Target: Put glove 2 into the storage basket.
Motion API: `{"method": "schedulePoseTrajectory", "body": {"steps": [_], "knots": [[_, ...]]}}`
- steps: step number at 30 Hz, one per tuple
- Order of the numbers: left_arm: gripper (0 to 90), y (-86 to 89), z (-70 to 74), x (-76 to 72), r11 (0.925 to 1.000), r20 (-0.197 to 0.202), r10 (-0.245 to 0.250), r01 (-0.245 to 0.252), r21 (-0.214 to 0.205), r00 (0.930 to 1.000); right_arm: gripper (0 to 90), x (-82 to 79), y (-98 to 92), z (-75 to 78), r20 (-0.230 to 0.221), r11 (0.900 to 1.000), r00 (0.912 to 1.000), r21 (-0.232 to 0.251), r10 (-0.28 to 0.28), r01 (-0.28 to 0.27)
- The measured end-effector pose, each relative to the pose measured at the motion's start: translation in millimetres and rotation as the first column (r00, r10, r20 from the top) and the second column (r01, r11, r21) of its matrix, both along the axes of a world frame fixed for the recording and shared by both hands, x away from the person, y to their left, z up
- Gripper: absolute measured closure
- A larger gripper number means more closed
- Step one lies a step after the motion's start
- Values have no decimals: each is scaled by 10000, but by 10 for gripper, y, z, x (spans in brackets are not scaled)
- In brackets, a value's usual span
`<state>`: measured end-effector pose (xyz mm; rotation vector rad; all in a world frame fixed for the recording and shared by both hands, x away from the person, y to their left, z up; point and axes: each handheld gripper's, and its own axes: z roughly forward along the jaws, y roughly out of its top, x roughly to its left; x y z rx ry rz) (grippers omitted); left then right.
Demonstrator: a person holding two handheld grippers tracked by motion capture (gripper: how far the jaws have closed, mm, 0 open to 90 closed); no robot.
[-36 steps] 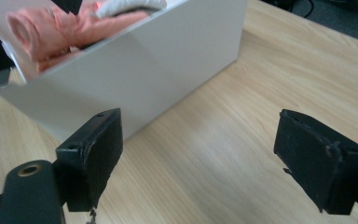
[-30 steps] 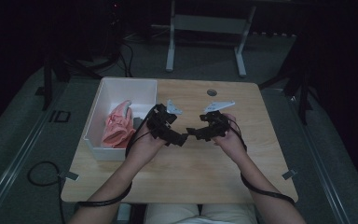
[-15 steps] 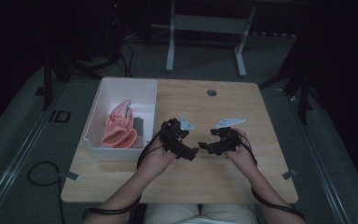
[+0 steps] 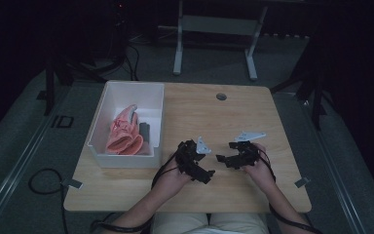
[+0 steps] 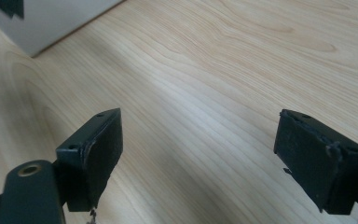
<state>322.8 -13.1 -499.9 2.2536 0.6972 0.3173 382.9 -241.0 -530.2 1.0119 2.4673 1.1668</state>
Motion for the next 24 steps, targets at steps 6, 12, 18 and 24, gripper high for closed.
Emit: {"method": "schedulePoseTrajectory", "body": {"steps": [6,12,18,24], "knots": [[21,-11,-204,-7,9997,-135,-210,207,-151,9997,155,-1,-57,-108,47,9998,9999,-135,-122,122],[21,20,-324,-12,9980,-377,-207,184,-598,9991,158,-23,-152,-192,219,9992,9990,14,-390,390],[21,31,-414,-39,9968,-191,-235,220,-763,9995,163,-54,-233,-249,303,9985,9981,153,-537,533],[21,35,-520,-51,9975,-255,-279,262,-653,9993,172,-88,-270,-288,462,9982,9971,112,-600,596]]}}
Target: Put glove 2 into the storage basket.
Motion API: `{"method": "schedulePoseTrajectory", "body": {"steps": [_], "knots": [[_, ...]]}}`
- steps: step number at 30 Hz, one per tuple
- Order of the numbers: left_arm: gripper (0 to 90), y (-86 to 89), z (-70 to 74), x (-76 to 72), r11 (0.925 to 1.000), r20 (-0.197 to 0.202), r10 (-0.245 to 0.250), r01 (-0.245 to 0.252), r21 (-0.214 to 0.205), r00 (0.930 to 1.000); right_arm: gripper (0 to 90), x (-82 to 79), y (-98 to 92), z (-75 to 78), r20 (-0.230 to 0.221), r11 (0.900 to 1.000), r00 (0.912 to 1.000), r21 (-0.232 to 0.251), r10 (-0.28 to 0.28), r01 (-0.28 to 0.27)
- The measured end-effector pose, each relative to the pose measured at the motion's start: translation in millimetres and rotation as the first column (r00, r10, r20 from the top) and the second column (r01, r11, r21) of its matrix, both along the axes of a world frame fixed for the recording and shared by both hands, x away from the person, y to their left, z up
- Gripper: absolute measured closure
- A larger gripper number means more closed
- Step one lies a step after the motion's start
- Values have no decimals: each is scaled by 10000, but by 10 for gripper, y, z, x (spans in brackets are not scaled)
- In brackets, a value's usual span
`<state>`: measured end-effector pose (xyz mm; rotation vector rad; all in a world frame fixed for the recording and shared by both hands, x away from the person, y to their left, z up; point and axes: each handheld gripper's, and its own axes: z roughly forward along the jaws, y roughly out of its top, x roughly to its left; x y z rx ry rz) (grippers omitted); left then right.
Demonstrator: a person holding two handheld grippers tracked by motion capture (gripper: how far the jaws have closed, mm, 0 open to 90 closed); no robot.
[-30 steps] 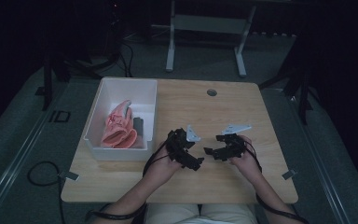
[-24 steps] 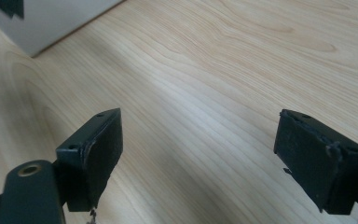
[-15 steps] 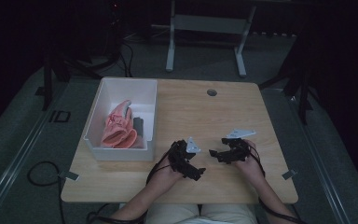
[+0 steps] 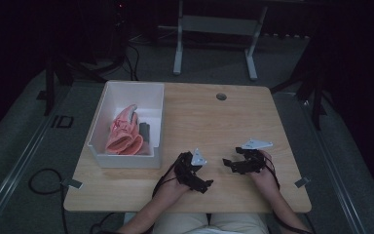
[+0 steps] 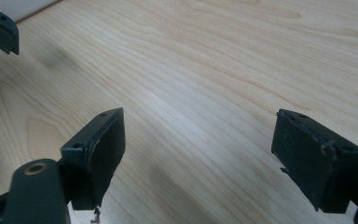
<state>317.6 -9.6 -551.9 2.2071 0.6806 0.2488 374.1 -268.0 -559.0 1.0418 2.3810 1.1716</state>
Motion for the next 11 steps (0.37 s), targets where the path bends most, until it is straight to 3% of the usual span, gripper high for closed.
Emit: {"method": "schedulePoseTrajectory", "body": {"steps": [11], "knots": [[21,5,-47,-24,9999,-75,-105,105,-35,9999,163,5,-20,-68,82,9999,9999,-88,-96,97]]}}
